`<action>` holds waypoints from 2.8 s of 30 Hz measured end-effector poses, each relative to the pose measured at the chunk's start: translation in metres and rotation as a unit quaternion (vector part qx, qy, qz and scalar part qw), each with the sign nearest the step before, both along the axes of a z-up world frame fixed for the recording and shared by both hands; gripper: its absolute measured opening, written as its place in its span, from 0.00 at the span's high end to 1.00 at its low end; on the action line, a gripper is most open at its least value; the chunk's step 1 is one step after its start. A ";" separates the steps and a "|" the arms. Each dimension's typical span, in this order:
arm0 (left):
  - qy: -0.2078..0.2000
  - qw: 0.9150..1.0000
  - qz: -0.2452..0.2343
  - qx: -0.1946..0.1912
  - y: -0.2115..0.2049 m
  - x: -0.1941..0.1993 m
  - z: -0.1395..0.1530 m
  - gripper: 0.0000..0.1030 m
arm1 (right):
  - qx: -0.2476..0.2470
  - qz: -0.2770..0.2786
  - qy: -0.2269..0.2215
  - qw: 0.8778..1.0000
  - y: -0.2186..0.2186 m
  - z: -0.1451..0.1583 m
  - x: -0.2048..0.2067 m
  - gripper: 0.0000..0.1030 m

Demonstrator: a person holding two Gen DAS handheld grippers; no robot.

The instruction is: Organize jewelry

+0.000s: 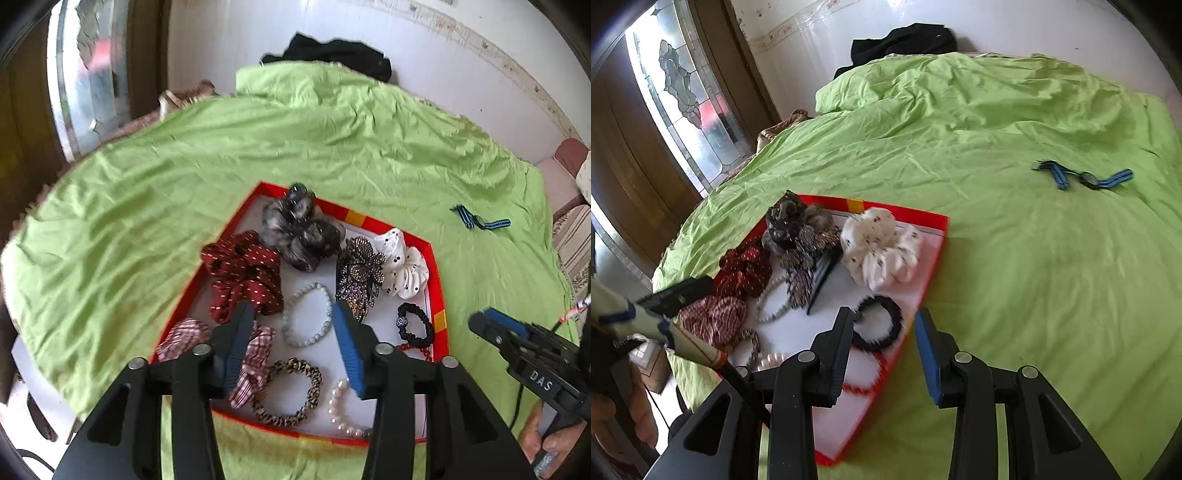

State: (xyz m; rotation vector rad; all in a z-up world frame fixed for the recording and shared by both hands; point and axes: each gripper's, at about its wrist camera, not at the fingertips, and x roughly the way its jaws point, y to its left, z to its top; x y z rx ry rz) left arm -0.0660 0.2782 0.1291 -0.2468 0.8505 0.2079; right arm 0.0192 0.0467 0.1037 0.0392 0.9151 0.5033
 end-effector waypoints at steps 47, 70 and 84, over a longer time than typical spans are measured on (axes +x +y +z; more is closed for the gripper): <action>-0.041 0.994 0.048 0.087 -0.051 -0.091 0.022 0.05 | -0.111 -0.052 0.040 0.992 -0.013 -0.047 -0.044 0.53; -0.074 0.990 0.056 0.102 -0.055 -0.101 0.035 0.05 | -0.091 -0.049 0.006 0.995 -0.026 -0.023 -0.076 0.59; -0.145 0.976 0.049 0.157 -0.098 -0.139 0.076 0.03 | -0.081 -0.077 -0.038 0.993 -0.055 0.001 -0.133 0.48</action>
